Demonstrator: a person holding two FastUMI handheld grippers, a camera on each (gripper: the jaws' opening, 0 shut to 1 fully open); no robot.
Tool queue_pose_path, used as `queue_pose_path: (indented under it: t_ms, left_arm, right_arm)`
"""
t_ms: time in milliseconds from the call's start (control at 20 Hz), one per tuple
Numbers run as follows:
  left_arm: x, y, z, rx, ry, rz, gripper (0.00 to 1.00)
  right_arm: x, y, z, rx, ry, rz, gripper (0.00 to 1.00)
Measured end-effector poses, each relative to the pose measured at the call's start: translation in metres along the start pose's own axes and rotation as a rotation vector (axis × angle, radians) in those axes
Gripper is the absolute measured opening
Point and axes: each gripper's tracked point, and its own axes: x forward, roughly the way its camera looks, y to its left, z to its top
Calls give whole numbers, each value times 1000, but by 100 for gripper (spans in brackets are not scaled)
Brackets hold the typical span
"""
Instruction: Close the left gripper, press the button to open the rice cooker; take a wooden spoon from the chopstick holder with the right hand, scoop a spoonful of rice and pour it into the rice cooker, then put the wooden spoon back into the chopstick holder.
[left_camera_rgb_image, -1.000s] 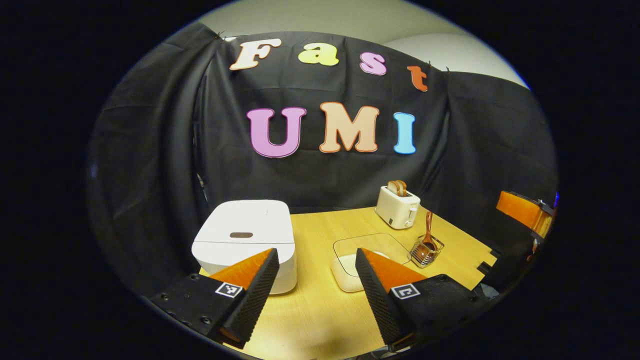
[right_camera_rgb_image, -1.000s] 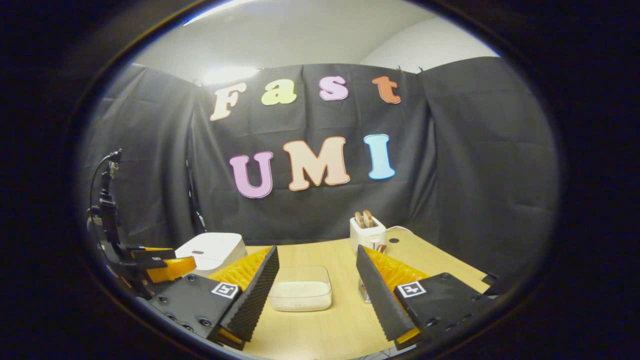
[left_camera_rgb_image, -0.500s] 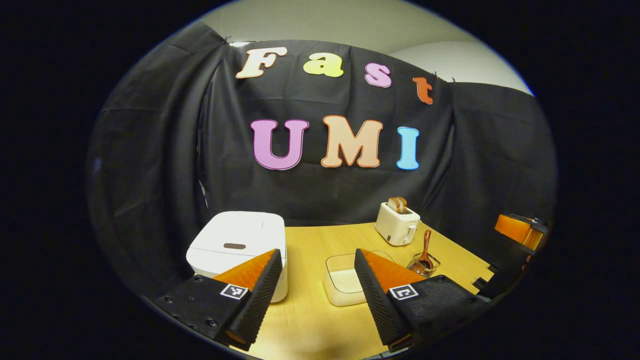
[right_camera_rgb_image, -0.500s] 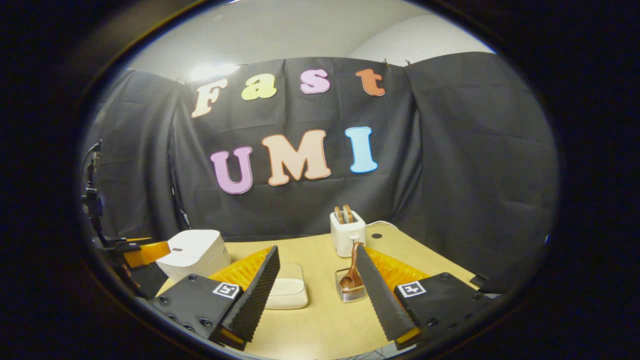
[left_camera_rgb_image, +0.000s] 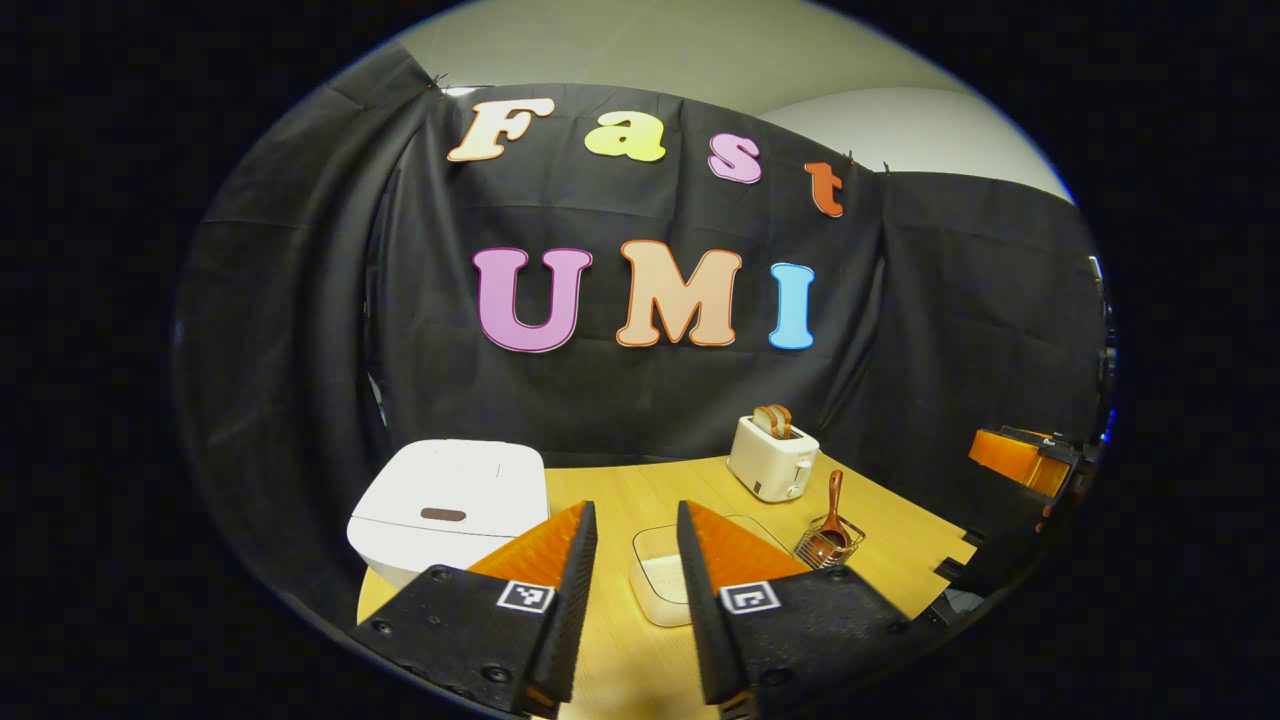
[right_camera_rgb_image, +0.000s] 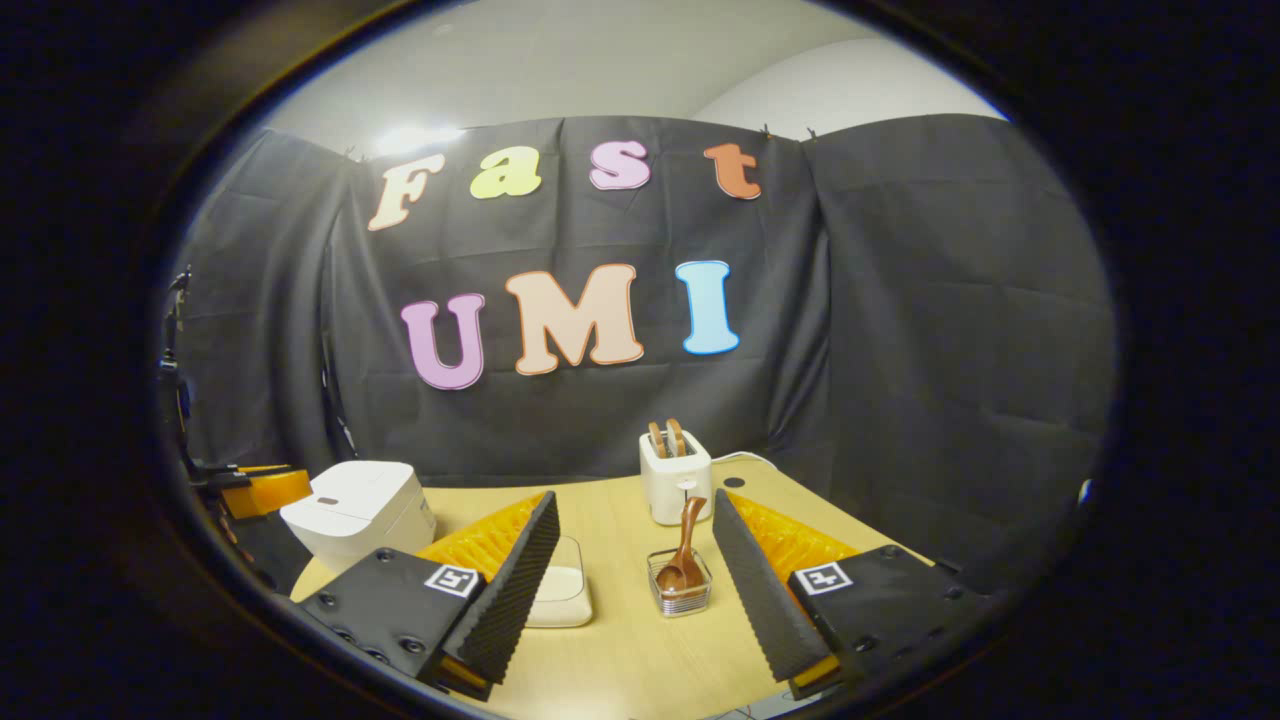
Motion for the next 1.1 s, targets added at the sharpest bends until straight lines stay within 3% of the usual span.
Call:
queue_pose_path:
  t_ms: [50,150,300,500,1100]
  left_arm:
    - [3,3,-2,-7,12,8,43]
    - [5,17,-7,-26,34,49,13]
    - [8,43,-16,-55,59,119,0]
    - [16,76,-33,-87,89,153,0]
    - [79,188,-69,-21,139,256,0]
  right_arm:
    - [1,2,0,-2,-4,2,98]
    - [2,5,0,-9,-6,5,98]
    - [4,10,-2,-17,-6,12,98]
    - [7,10,-8,-15,14,6,97]
    - [8,17,-21,-50,74,-67,96]
